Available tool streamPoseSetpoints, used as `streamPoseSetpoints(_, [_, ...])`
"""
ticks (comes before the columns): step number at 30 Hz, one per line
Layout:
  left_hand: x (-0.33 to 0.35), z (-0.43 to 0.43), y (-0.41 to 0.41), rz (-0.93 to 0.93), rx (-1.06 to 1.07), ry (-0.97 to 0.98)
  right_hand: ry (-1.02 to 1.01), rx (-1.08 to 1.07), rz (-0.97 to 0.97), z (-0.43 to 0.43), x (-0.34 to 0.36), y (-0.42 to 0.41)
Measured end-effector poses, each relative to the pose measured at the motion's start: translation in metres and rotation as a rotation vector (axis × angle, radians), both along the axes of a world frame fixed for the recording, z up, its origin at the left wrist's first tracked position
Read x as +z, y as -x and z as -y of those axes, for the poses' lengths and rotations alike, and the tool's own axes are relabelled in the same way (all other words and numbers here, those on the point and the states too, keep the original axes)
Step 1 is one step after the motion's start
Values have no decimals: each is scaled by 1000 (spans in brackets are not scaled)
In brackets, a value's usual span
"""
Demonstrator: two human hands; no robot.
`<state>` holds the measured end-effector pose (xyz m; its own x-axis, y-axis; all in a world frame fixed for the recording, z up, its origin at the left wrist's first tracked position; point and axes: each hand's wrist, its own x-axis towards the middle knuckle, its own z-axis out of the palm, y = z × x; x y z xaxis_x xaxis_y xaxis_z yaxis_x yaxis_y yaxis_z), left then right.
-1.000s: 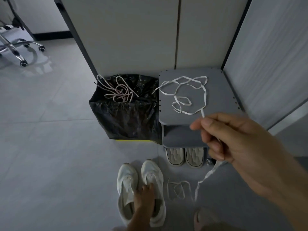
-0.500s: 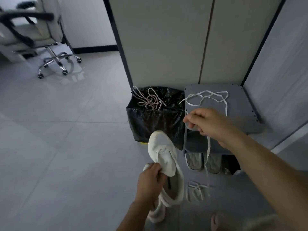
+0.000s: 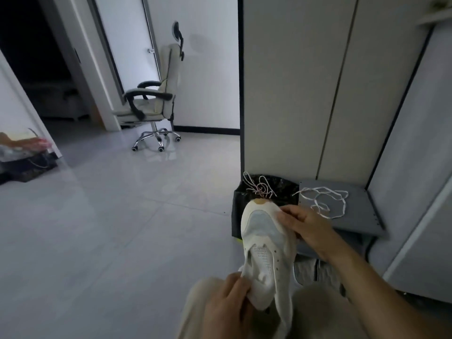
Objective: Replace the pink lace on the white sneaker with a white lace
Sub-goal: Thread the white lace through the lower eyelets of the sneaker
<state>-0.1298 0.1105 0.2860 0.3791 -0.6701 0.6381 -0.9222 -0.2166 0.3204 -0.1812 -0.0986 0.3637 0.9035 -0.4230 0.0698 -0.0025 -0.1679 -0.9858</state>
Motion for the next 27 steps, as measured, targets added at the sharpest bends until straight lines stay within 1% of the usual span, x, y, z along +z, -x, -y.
streamPoseSetpoints(2, [-7, -10, 10, 4, 47, 0, 36, -17, 33, -11, 0, 12])
streamPoseSetpoints(5, [-9, -14, 25, 5, 58, 22, 86, -46, 51, -20, -5, 21])
streamPoseSetpoints(11, [-6, -14, 45, 73, -1, 2, -17, -97, 61, -21, -23, 34])
streamPoseSetpoints(14, [-6, -11, 46, 90, 21, -12, -33, -143, 57, -16, -31, 35])
streamPoseSetpoints(17, [-19, -10, 49, 81, 76, 27, -53, -128, 41, -16, -36, 30])
streamPoseSetpoints(19, [-28, -10, 56, 122, 87, 74, -18, -126, 37, -20, -40, 26])
streamPoseSetpoints(22, [-29, -7, 61, 204, 52, 109, 111, -318, 108, -25, -50, 25])
streamPoseSetpoints(25, [-25, -3, 59, 246, 33, 180, 132, -500, 189, -32, -61, 35])
streamPoseSetpoints(27, [-24, -2, 60, 253, -16, 206, 164, -594, 221, -34, -68, 44])
